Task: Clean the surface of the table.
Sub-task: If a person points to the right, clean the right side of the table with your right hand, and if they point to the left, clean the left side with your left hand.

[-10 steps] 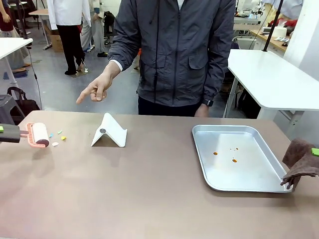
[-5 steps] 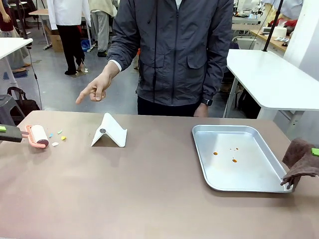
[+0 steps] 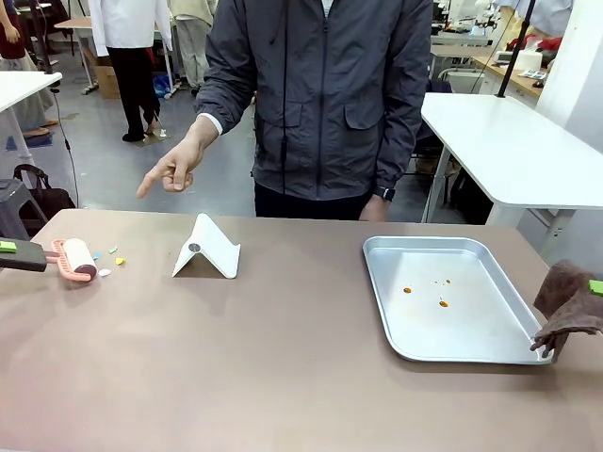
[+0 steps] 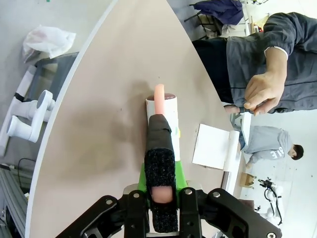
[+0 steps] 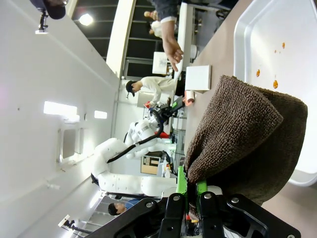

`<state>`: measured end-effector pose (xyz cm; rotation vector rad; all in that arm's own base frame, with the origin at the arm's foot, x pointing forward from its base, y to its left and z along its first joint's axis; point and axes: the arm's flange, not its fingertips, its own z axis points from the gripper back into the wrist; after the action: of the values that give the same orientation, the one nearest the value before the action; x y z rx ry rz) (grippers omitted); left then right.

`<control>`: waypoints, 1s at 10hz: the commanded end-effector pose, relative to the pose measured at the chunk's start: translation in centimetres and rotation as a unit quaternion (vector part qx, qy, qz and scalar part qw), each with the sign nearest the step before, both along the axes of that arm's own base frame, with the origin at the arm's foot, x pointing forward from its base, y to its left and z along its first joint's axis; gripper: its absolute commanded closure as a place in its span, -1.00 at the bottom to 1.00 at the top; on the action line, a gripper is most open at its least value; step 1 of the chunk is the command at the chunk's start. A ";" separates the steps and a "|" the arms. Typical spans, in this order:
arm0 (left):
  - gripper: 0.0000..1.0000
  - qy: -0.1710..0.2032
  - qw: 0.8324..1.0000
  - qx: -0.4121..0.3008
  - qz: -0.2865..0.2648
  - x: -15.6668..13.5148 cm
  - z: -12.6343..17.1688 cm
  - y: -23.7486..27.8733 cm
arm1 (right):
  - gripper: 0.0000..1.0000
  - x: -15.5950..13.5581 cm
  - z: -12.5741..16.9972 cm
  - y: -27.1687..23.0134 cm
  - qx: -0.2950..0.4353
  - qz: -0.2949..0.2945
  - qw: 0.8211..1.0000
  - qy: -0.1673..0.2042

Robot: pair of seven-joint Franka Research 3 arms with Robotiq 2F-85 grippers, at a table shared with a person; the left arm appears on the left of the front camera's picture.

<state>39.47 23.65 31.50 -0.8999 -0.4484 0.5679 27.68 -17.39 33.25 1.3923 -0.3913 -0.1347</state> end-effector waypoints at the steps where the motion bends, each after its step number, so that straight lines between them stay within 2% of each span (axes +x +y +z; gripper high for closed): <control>1: 0.55 0.022 1.000 0.006 -0.002 1.4 -1.3 -1.0 | 1.00 -0.1 0.4 0.0 0.005 -0.002 1.000 0.010; 10: 0.55 0.043 0.999 0.005 -0.028 8.5 -1.4 -5.7 | 1.00 -0.1 0.4 0.0 0.005 -0.002 1.000 0.010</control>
<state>47.20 17.92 31.66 -0.9158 -0.3598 0.5174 27.68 -17.39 33.25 1.3923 -0.3913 -0.1349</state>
